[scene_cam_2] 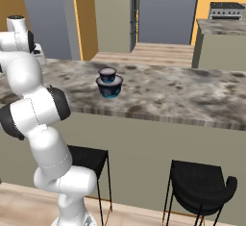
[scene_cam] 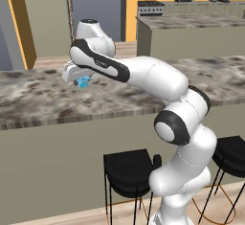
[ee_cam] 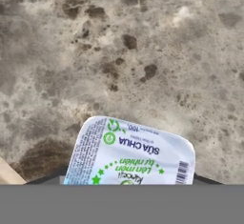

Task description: Stack the yogurt containers by placing the smaller containers on top of the larger containers.

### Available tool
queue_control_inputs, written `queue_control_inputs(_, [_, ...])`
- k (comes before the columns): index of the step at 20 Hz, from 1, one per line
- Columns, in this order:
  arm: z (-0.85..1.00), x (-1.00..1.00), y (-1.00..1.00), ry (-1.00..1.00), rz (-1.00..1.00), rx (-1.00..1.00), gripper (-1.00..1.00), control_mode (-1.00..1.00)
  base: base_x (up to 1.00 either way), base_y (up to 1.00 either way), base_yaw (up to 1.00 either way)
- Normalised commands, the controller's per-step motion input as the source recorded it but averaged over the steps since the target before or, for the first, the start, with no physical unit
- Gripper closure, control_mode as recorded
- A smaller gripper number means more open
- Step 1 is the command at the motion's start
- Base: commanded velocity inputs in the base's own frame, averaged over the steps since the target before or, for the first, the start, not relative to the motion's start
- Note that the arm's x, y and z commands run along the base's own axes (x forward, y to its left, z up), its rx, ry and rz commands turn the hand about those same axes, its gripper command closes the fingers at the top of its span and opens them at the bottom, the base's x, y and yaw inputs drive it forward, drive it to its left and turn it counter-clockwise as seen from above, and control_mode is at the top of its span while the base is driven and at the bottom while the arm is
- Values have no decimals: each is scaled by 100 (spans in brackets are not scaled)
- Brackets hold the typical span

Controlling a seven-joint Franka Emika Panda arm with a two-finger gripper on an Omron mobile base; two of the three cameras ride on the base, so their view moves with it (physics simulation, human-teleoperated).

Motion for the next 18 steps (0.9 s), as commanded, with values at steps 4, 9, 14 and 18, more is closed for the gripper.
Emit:
queue_control_inputs(4, [19,0,-10,0,0,0,100,-100,0,0,0])
queue_control_inputs(9, [16,-1,-18,-2,0,0,100,-100,0,0,0])
queue_control_inputs(14, [20,-1,-19,-1,0,0,100,-100,0,0,0])
queue_control_inputs(18, [24,-10,-28,0,0,0,100,-100,0,0,0])
